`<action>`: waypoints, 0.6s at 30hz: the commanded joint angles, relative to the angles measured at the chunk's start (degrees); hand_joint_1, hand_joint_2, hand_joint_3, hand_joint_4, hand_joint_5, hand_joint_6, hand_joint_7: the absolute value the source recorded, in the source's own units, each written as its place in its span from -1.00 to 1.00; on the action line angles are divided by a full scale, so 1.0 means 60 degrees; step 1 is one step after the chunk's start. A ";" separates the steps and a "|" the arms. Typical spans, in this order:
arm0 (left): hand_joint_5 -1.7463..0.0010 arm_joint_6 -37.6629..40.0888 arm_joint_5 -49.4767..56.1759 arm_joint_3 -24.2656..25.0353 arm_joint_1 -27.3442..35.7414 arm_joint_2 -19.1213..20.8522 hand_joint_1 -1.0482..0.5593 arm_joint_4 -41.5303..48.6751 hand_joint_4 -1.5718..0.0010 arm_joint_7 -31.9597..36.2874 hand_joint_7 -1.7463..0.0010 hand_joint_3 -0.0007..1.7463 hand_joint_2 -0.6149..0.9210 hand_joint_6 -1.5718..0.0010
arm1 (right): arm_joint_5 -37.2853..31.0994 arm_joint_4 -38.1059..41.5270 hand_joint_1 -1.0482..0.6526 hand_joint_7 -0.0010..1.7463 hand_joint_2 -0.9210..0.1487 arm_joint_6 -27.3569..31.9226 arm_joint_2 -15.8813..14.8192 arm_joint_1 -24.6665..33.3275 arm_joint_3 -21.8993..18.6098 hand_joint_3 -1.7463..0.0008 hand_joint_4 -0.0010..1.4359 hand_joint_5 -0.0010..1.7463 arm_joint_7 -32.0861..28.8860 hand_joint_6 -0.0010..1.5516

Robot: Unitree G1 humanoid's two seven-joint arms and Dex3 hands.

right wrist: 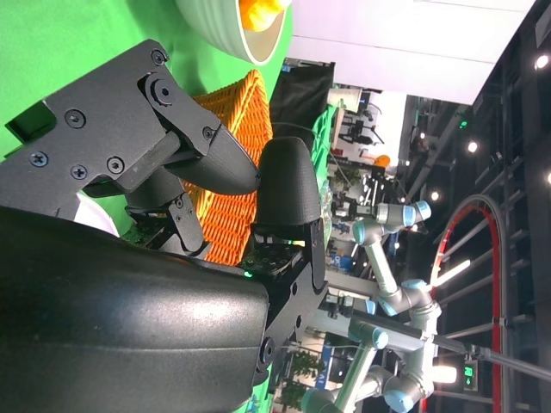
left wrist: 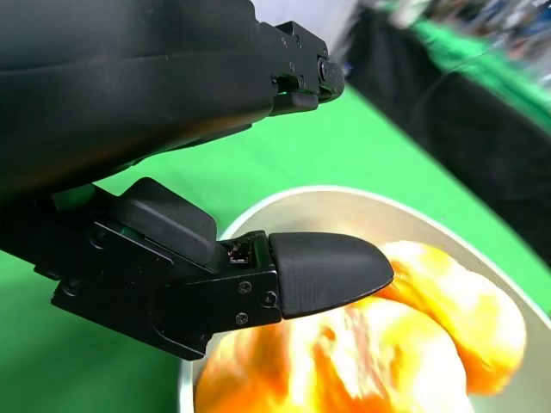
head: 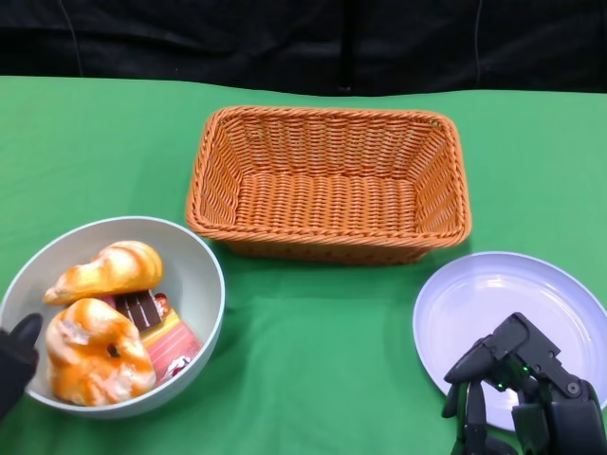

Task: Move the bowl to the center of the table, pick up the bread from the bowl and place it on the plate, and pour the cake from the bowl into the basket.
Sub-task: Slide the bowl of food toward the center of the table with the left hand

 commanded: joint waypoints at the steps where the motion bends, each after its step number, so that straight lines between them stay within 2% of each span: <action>1: 1.00 0.1064 -0.0492 -0.0026 -0.0145 0.0283 -1.00 -0.0550 1.00 -0.0674 1.00 -0.14 1.00 1.00 | 0.0059 -0.0057 -0.45 0.98 -0.31 -0.0064 -0.0076 0.0075 -0.0015 -0.48 0.13 1.00 -0.0041 -0.16; 2: 1.00 0.1555 -0.0773 -0.0019 -0.0217 0.0315 -0.92 -0.0719 1.00 -0.1068 1.00 -0.15 1.00 1.00 | 0.0064 -0.0087 -0.45 0.98 -0.31 -0.0035 -0.0076 0.0090 -0.0009 -0.48 0.13 1.00 -0.0035 -0.16; 5: 1.00 0.2304 -0.1148 -0.0054 -0.0273 0.0405 -0.86 -0.1043 1.00 -0.1523 1.00 -0.17 1.00 1.00 | 0.0068 -0.0119 -0.45 0.98 -0.31 -0.0003 -0.0078 0.0107 -0.0002 -0.49 0.13 1.00 -0.0029 -0.16; 6: 1.00 0.3025 -0.1969 0.0167 -0.0457 0.0411 -0.86 -0.1121 1.00 -0.2208 1.00 -0.17 1.00 1.00 | 0.0107 -0.0158 -0.45 0.98 -0.31 0.0041 -0.0089 0.0125 0.0008 -0.49 0.13 1.00 -0.0003 -0.16; 7: 1.00 0.3663 -0.2704 0.0364 -0.0607 0.0410 -0.77 -0.1209 1.00 -0.2771 1.00 -0.18 1.00 1.00 | 0.0166 -0.0185 -0.45 0.98 -0.31 0.0070 -0.0101 0.0137 0.0023 -0.49 0.13 1.00 0.0032 -0.16; 10: 1.00 0.5168 -0.4516 0.0826 -0.0896 0.0472 -0.70 -0.1435 1.00 -0.4011 1.00 -0.25 1.00 1.00 | 0.0175 -0.0198 -0.45 0.96 -0.32 0.0062 -0.0112 0.0123 0.0008 -0.47 0.12 1.00 0.0044 -0.17; 14: 1.00 0.6616 -0.6109 0.1297 -0.1062 0.0488 -0.65 -0.1648 1.00 -0.4582 1.00 -0.32 1.00 1.00 | 0.0157 -0.0182 -0.44 0.96 -0.33 0.0056 -0.0107 0.0109 -0.0015 -0.46 0.12 1.00 0.0034 -0.16; 18: 1.00 0.7136 -0.6798 0.1290 -0.0967 0.0617 -0.64 -0.1957 1.00 -0.4731 1.00 -0.31 1.00 1.00 | 0.0222 -0.0183 -0.45 0.96 -0.33 0.0034 -0.0087 0.0111 0.0015 -0.45 0.12 1.00 0.0058 -0.17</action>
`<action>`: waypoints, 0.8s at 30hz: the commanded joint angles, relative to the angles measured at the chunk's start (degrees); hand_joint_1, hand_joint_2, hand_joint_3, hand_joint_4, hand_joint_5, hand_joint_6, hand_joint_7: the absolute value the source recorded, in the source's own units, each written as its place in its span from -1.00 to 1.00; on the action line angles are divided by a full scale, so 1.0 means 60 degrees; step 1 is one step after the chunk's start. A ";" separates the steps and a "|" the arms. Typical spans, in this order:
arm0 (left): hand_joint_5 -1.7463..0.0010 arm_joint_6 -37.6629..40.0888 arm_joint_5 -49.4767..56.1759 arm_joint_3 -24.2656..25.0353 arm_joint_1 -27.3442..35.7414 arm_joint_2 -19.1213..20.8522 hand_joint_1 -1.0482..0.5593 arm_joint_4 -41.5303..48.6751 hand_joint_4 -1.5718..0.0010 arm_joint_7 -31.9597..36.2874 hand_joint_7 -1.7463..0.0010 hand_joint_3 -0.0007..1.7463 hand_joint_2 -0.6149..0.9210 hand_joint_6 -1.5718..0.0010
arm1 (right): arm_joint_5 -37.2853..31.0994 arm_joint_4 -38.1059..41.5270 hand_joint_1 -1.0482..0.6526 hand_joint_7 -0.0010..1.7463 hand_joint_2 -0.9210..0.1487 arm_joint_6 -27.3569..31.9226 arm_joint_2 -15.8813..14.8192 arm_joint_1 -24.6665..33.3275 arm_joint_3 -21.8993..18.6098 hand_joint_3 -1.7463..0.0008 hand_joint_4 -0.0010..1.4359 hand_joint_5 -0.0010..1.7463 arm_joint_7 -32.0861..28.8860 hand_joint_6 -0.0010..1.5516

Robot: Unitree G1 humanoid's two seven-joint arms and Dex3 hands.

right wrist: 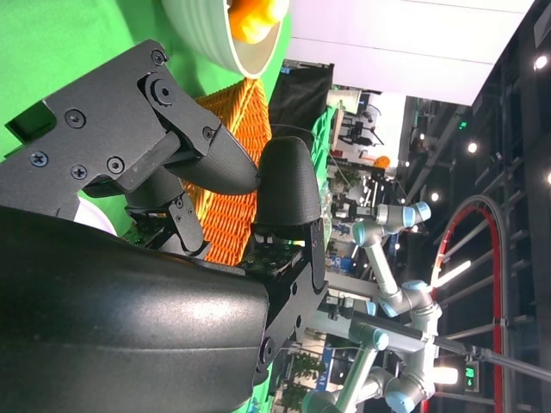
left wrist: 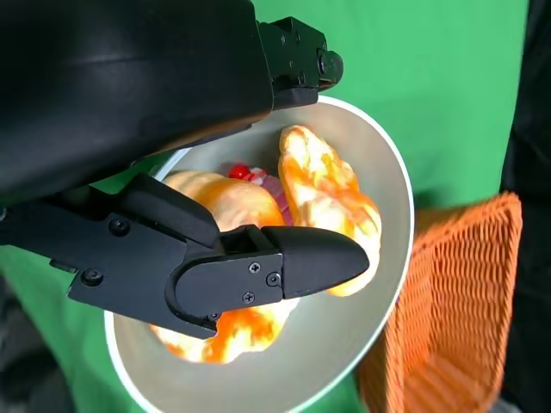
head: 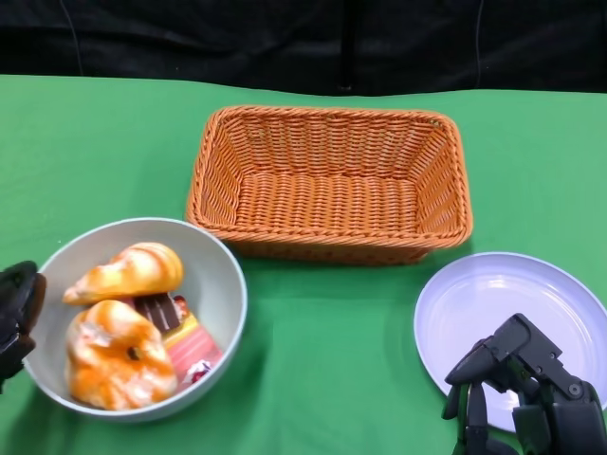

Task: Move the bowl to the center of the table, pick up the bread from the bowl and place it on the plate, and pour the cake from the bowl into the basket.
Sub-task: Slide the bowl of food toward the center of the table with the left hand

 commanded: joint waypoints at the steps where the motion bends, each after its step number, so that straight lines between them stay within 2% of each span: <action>1: 1.00 0.0453 -0.0543 0.0122 0.0052 0.0232 -0.64 -0.0395 1.00 -0.0158 1.00 -0.29 1.00 1.00 | 0.0125 -0.0088 -0.45 0.96 -0.33 -0.0003 -0.0071 0.0045 -0.0008 -0.45 0.12 1.00 -0.0014 -0.17; 6: 1.00 0.1267 -0.1528 0.0533 0.0063 0.0025 -0.63 -0.0626 1.00 0.0005 1.00 -0.27 1.00 1.00 | 0.0170 -0.0103 -0.45 0.95 -0.35 -0.0079 -0.0096 0.0046 -0.0002 -0.44 0.11 1.00 0.0020 -0.17; 9: 1.00 0.2023 -0.2177 0.0886 0.0085 -0.0428 -0.64 -0.1077 1.00 0.0609 1.00 -0.24 1.00 1.00 | 0.0199 -0.0181 -0.46 0.95 -0.36 -0.0076 -0.0080 0.0086 0.0012 -0.43 0.10 1.00 0.0026 -0.18; 13: 1.00 0.2729 -0.2794 0.1215 0.0106 -0.1433 -0.64 -0.1907 1.00 0.1817 1.00 -0.15 1.00 1.00 | 0.0172 -0.0253 -0.46 0.95 -0.37 -0.0124 -0.0060 0.0075 0.0027 -0.43 0.09 1.00 0.0009 -0.20; 15: 1.00 0.3022 -0.3111 0.1419 0.0048 -0.1961 -0.64 -0.2181 1.00 0.2413 1.00 -0.14 1.00 1.00 | 0.0070 -0.0291 -0.45 0.92 -0.40 -0.0196 -0.0087 0.0045 0.0016 -0.37 0.01 1.00 -0.0009 -0.24; 17: 1.00 0.3214 -0.3334 0.1516 0.0023 -0.2257 -0.64 -0.2382 1.00 0.2838 1.00 -0.13 1.00 1.00 | -0.0097 -0.0337 -0.45 0.86 -0.54 -0.0253 -0.0144 0.0023 -0.0010 -0.20 -0.12 1.00 -0.0021 -0.36; 22: 1.00 0.3494 -0.3421 0.1132 0.0049 -0.2571 -0.65 -0.2735 1.00 0.3434 1.00 -0.12 1.00 1.00 | -0.1240 -0.0873 -0.51 0.73 -0.75 0.0059 -0.0412 -0.0028 -0.0132 0.06 -0.48 1.00 -0.0095 -0.78; 24: 1.00 0.3521 -0.3411 0.0975 0.0059 -0.2559 -0.64 -0.2753 1.00 0.3490 1.00 -0.12 1.00 1.00 | -0.1589 -0.1068 -0.52 0.72 -0.80 0.0198 -0.0532 -0.0035 -0.0150 0.10 -0.57 1.00 -0.0105 -0.86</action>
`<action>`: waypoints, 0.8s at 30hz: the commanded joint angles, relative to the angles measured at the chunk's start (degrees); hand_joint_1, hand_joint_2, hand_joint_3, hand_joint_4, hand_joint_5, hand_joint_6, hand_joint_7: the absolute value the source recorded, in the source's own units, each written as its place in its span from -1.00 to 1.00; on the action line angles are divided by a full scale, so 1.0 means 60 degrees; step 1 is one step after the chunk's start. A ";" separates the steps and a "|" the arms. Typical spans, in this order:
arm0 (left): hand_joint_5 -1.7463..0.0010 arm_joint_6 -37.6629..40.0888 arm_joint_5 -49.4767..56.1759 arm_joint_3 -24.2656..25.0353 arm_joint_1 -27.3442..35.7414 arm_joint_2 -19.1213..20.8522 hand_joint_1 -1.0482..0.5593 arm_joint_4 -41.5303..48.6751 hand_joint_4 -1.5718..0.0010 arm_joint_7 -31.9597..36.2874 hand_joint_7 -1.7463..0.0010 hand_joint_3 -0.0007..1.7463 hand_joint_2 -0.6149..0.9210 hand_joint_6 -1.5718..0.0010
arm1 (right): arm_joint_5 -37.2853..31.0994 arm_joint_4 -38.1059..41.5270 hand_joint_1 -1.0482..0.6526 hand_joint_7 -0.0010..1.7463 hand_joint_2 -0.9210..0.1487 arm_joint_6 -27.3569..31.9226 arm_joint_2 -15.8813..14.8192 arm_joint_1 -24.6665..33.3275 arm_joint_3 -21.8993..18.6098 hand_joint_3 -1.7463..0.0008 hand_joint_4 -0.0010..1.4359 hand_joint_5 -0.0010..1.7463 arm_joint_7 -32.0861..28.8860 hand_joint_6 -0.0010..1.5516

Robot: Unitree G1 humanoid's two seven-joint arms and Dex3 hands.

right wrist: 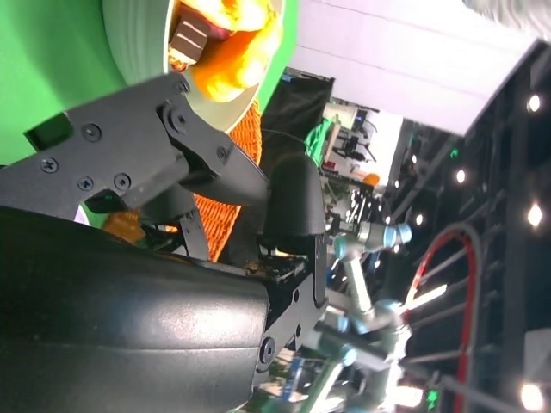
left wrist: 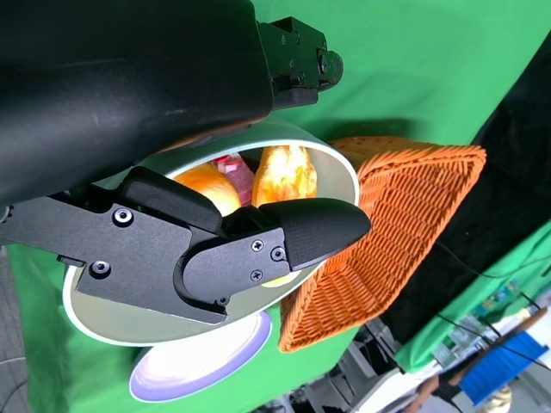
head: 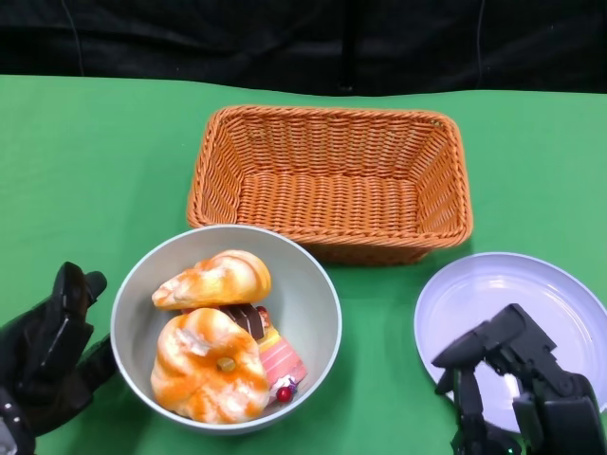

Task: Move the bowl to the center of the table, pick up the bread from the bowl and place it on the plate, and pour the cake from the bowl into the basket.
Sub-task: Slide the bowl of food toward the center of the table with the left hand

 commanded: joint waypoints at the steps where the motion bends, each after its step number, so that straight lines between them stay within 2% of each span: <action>1: 1.00 0.0126 -0.0084 -0.0265 -0.0025 0.0059 -0.65 -0.0166 1.00 0.0133 1.00 -0.14 1.00 1.00 | -0.0569 -0.0554 -0.52 0.69 -0.81 0.0402 -0.0307 0.0039 -0.0055 0.11 -0.65 1.00 0.0001 -0.93; 5: 1.00 0.0205 -0.0055 -0.0505 -0.0057 0.0127 -0.64 -0.0134 1.00 0.0154 1.00 -0.15 1.00 1.00 | -0.1135 -0.1228 -0.51 0.57 -0.88 0.1052 -0.0509 0.0139 0.0057 0.20 -0.85 1.00 0.0114 -1.00; 6: 1.00 0.0213 -0.0029 -0.0595 -0.0070 0.0160 -0.62 -0.0112 1.00 0.0133 1.00 -0.15 1.00 1.00 | -0.1313 -0.1380 -0.52 0.45 -0.95 0.1221 -0.0562 0.0123 0.0094 0.29 -0.94 0.97 0.0141 -1.00; 8: 1.00 0.0221 0.0004 -0.0836 -0.0096 0.0265 -0.61 -0.0053 1.00 0.0001 1.00 -0.14 1.00 1.00 | -0.1411 -0.1659 -0.54 0.36 -0.99 0.1725 -0.0618 0.0018 0.0241 0.38 -0.98 0.93 0.0318 -1.00; 13: 1.00 0.0173 0.0040 -0.1280 -0.0111 0.0442 -0.59 -0.0035 1.00 -0.0049 1.00 -0.15 1.00 1.00 | -0.1531 -0.2063 -0.58 0.30 -1.00 0.2612 -0.0696 -0.0194 0.0482 0.49 -1.00 0.90 0.0499 -1.00; 24: 1.00 0.0069 0.0255 -0.2525 -0.0136 0.0558 -0.53 0.0006 1.00 -0.0208 1.00 -0.17 1.00 1.00 | -0.3370 -0.1935 -0.61 0.31 -0.99 0.4443 -0.1080 -0.1584 0.1032 0.52 -1.00 0.97 0.0598 -1.00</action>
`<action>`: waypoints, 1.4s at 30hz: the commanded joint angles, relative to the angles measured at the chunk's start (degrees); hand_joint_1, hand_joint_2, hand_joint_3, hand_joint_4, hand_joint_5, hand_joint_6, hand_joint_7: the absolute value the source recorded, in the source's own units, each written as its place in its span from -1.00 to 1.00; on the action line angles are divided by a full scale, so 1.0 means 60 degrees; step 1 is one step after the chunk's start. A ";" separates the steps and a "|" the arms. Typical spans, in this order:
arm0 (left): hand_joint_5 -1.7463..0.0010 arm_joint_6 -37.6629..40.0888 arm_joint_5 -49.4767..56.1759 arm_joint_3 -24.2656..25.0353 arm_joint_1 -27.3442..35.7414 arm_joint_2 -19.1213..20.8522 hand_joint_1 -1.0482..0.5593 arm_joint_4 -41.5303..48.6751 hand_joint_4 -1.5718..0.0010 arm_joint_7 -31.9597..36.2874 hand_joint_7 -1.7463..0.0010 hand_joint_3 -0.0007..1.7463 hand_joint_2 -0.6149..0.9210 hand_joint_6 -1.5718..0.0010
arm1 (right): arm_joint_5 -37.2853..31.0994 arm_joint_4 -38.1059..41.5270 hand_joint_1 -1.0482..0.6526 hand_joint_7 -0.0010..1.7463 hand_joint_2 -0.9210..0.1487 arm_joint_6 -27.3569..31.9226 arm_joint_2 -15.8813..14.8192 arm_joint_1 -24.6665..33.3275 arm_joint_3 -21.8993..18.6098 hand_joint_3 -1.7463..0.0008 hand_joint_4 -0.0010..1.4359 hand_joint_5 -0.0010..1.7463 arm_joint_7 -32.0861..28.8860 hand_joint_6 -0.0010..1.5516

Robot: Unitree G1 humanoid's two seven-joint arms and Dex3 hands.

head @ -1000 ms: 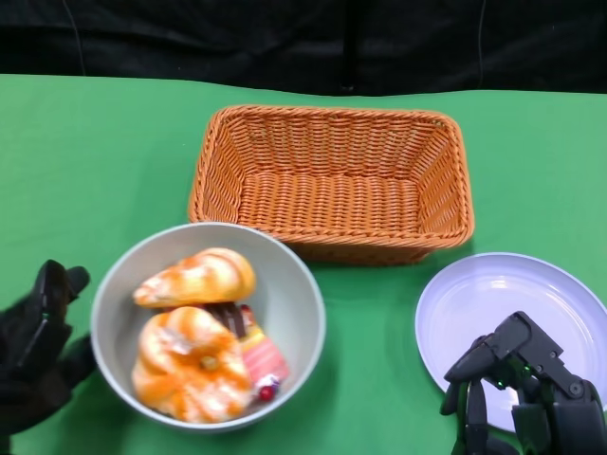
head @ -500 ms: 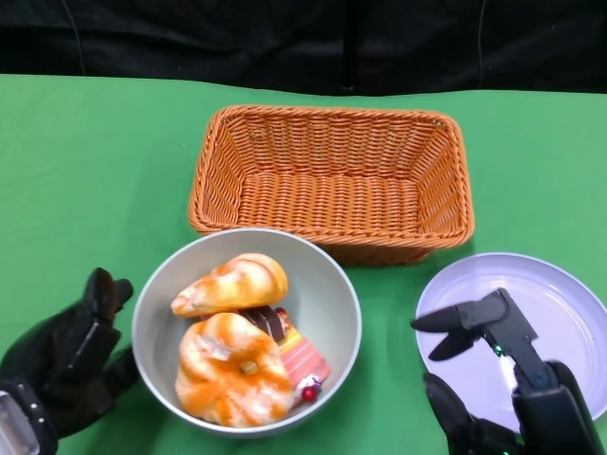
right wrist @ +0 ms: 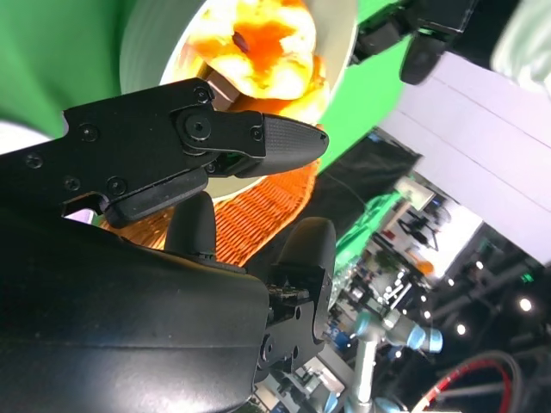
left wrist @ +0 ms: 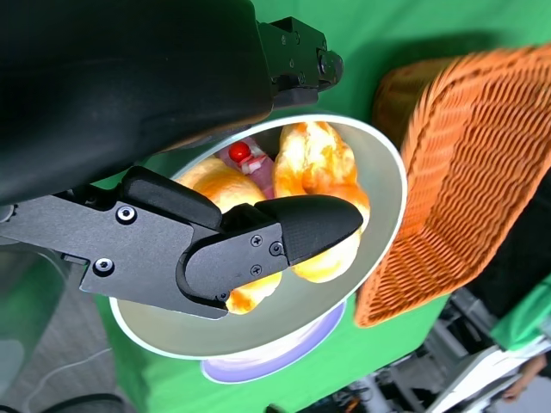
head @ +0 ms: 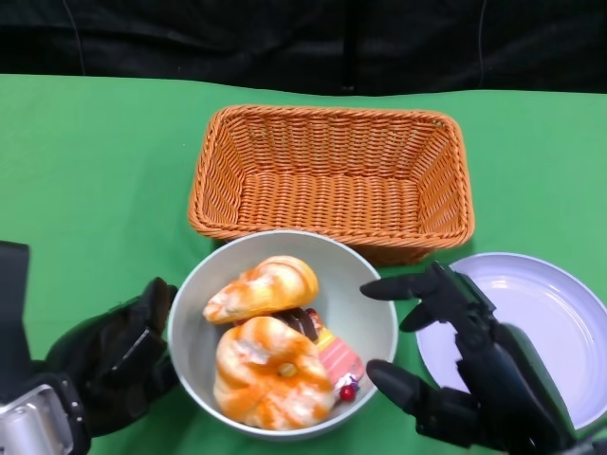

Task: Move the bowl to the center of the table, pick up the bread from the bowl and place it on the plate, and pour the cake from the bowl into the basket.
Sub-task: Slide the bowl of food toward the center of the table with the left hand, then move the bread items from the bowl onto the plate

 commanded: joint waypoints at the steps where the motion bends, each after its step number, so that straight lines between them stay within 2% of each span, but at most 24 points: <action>1: 1.00 -0.0120 0.0200 -0.0473 0.0002 0.0214 -0.52 0.0015 1.00 -0.0259 1.00 -0.17 1.00 1.00 | -0.0570 0.0137 -0.60 0.32 -0.99 0.0541 -0.0191 -0.0540 0.0206 0.52 -1.00 0.98 -0.0021 -1.00; 7: 1.00 -0.0290 0.0489 -0.1118 0.0156 0.0484 -0.55 -0.0045 1.00 -0.0587 1.00 -0.20 1.00 1.00 | -0.1861 0.0742 -0.51 0.25 -0.93 0.1136 -0.0417 -0.1630 0.0710 0.55 -1.00 0.77 -0.0327 -1.00; 11: 1.00 -0.0543 0.0735 -0.1505 0.0270 0.0597 -0.54 -0.0163 1.00 -0.0700 1.00 -0.25 1.00 1.00 | -0.2402 0.1385 -0.45 0.20 -0.85 0.1137 -0.0574 -0.2204 0.0985 0.61 -1.00 0.63 -0.0851 -1.00; 14: 1.00 -0.0605 0.0852 -0.1716 0.0324 0.0713 -0.49 -0.0238 1.00 -0.0793 1.00 -0.24 1.00 1.00 | -0.2600 0.1727 -0.42 0.16 -0.82 0.1201 -0.0684 -0.2507 0.1125 0.70 -1.00 0.50 -0.1035 -1.00; 17: 1.00 -0.0671 0.0838 -0.1805 0.0379 0.0736 -0.46 -0.0234 1.00 -0.0941 1.00 -0.27 1.00 1.00 | -0.2719 0.1977 -0.37 0.10 -0.88 0.1369 -0.0789 -0.2787 0.1263 0.84 -1.00 0.39 -0.0977 -0.99; 19: 1.00 -0.0684 0.0876 -0.1886 0.0395 0.0738 -0.43 -0.0223 1.00 -0.0994 1.00 -0.28 1.00 1.00 | -0.2888 0.2172 -0.36 0.04 -0.92 0.1507 -0.0856 -0.3003 0.1417 0.90 -1.00 0.33 -0.0940 -0.97; 21: 1.00 -0.0740 0.0953 -0.2004 0.0433 0.0758 -0.41 -0.0260 0.99 -0.1032 1.00 -0.31 1.00 1.00 | -0.2978 0.2446 -0.35 -0.10 -0.95 0.1570 -0.0863 -0.3208 0.1572 0.96 -0.99 0.28 -0.1010 -0.89; 26: 0.97 -0.0915 0.1047 -0.2169 0.0544 0.0778 -0.39 -0.0345 0.93 -0.1120 0.99 -0.48 1.00 0.97 | -0.3198 0.3337 -0.32 -0.41 -0.88 0.1848 -0.0774 -0.3737 0.1944 0.99 -0.91 0.09 -0.1247 -0.72; 31: 0.92 -0.0968 0.1071 -0.2318 0.0562 0.0757 -0.30 -0.0366 0.87 -0.1157 0.96 -0.49 0.99 0.90 | -0.3243 0.4426 -0.34 -0.54 -0.92 0.1891 -0.0799 -0.4319 0.2239 0.99 -0.88 -0.01 -0.1624 -0.68; 35: 0.86 -0.1149 0.1215 -0.2468 0.0567 0.0917 -0.28 -0.0304 0.81 -0.1231 0.93 -0.50 0.95 0.82 | -0.3347 0.5389 -0.34 -0.63 -0.93 0.1957 -0.0692 -0.4818 0.2520 1.00 -0.84 -0.06 -0.2136 -0.62; 36: 0.80 -0.1262 0.1326 -0.2565 0.0578 0.0983 -0.28 -0.0314 0.84 -0.1239 0.93 -0.51 0.96 0.81 | -0.3357 0.5641 -0.34 -0.63 -0.93 0.1969 -0.0678 -0.4959 0.2595 1.00 -0.83 -0.06 -0.2230 -0.61; 38: 0.51 -0.1391 0.1439 -0.2642 0.0609 0.1008 -0.28 -0.0321 0.97 -0.1218 0.94 -0.58 0.98 0.77 | -0.3374 0.6150 -0.32 -0.65 -0.96 0.2035 -0.0620 -0.5233 0.2737 0.99 -0.80 -0.06 -0.2377 -0.59; 41: 0.38 -0.1495 0.1606 -0.2717 0.0665 0.1034 -0.27 -0.0354 1.00 -0.1192 0.94 -0.62 0.98 0.74 | -0.3278 0.6950 -0.27 -0.69 -0.98 0.1939 -0.0508 -0.5610 0.2911 0.99 -0.65 -0.06 -0.2783 -0.47; 42: 0.34 -0.1545 0.1662 -0.2748 0.0684 0.1045 -0.28 -0.0358 1.00 -0.1190 0.94 -0.64 0.99 0.74 | -0.3216 0.7161 -0.24 -0.71 -0.99 0.1849 -0.0487 -0.5710 0.2944 0.99 -0.54 -0.07 -0.2926 -0.39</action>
